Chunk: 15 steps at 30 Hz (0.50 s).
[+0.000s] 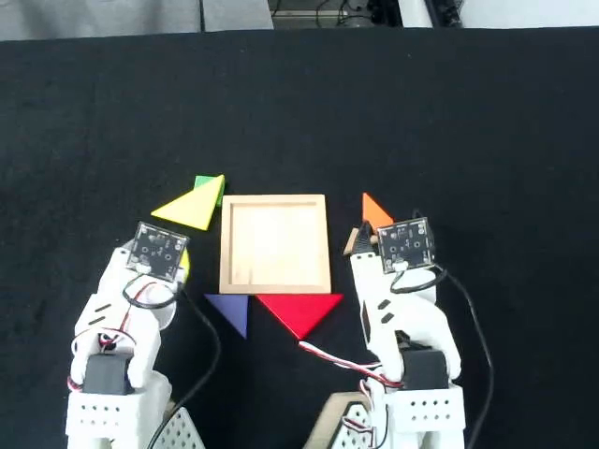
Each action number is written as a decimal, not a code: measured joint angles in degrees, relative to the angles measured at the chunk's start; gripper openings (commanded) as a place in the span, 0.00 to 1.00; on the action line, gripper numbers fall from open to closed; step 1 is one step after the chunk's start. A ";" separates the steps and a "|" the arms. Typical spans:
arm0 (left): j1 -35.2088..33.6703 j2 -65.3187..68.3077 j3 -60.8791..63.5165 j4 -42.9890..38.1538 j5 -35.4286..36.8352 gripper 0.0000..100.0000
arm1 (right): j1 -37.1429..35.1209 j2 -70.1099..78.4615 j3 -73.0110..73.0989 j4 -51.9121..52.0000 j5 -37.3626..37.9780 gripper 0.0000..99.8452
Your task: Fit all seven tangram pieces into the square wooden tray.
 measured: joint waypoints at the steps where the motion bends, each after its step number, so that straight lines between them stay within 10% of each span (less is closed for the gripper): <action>1: -0.26 -0.09 -1.32 1.41 0.53 0.15 | 0.00 0.00 0.00 0.00 0.00 0.26; 15: -1.32 24.00 -36.48 19.43 -6.15 0.15 | 0.00 0.00 0.00 0.00 0.00 0.26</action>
